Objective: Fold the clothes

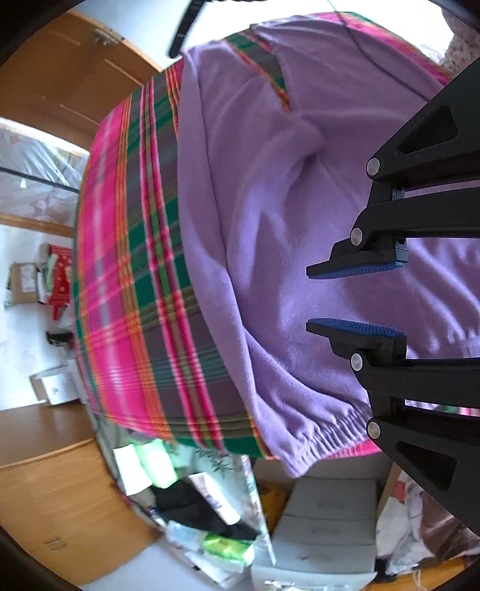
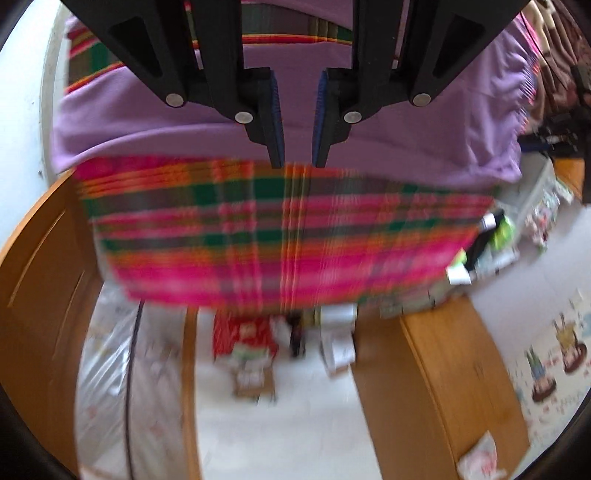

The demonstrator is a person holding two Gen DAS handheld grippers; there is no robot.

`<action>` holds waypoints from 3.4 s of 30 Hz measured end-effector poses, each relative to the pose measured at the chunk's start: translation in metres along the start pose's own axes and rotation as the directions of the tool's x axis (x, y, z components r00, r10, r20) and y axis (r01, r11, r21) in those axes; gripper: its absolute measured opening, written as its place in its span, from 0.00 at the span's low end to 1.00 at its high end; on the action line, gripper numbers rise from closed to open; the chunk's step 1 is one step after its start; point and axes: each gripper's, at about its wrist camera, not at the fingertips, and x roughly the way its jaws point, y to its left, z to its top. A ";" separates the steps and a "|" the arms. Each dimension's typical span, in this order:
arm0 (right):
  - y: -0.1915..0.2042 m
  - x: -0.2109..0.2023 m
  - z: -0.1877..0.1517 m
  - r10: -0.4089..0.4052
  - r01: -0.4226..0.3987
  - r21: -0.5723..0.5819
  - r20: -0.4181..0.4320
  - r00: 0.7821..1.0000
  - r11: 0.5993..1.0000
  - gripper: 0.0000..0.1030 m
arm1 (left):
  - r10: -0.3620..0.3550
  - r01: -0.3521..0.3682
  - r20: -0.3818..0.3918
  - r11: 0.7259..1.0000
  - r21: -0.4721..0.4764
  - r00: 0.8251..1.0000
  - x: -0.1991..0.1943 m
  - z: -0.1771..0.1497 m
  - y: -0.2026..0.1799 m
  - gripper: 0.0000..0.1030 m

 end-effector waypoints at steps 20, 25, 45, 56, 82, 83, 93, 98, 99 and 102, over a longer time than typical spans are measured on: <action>0.022 0.094 -0.036 -0.136 0.129 -0.150 -0.037 0.990 0.980 0.15 | -0.112 0.132 0.102 0.968 -0.212 0.988 0.069 0.044 0.049 0.22; 0.024 0.104 -0.016 -0.152 0.148 -0.136 -0.015 0.988 0.980 0.15 | -0.106 0.141 0.160 0.963 -0.229 0.982 0.074 0.050 0.056 0.22; 0.012 0.149 0.038 -0.143 0.144 -0.035 0.030 0.989 0.989 0.22 | -0.118 0.174 0.228 0.954 -0.246 0.966 0.084 0.080 0.067 0.22; -0.004 0.132 0.033 -0.137 0.135 0.038 0.044 0.990 0.990 0.24 | -0.078 0.151 0.215 0.925 -0.348 0.974 0.059 0.069 0.082 0.22; -0.130 -0.042 -0.065 -0.287 0.226 0.369 0.120 0.950 0.901 0.24 | -0.140 0.198 0.191 0.923 -0.331 0.972 -0.013 -0.029 0.060 0.22; -0.121 -0.050 -0.067 -0.280 0.218 0.357 0.134 0.951 0.908 0.24 | -0.134 0.194 0.193 0.922 -0.334 0.972 -0.018 -0.037 0.063 0.22; -0.005 -0.079 -0.074 -0.073 0.050 0.126 0.185 0.980 0.991 0.31 | -0.088 0.158 0.185 0.901 -0.404 0.979 -0.038 -0.093 0.098 0.23; 0.048 -0.041 -0.084 0.069 -0.077 0.070 0.111 0.991 0.995 0.31 | -0.103 0.177 0.179 0.865 -0.470 0.978 -0.027 -0.097 0.120 0.23; 0.059 -0.034 -0.089 0.098 -0.104 0.064 0.100 0.990 0.993 0.31 | -0.118 0.188 0.174 0.858 -0.479 0.978 -0.023 -0.097 0.123 0.23; 0.093 -0.022 -0.103 0.168 -0.171 0.024 0.086 0.982 0.985 0.31 | -0.177 0.237 0.165 0.835 -0.496 0.970 -0.009 -0.097 0.129 0.23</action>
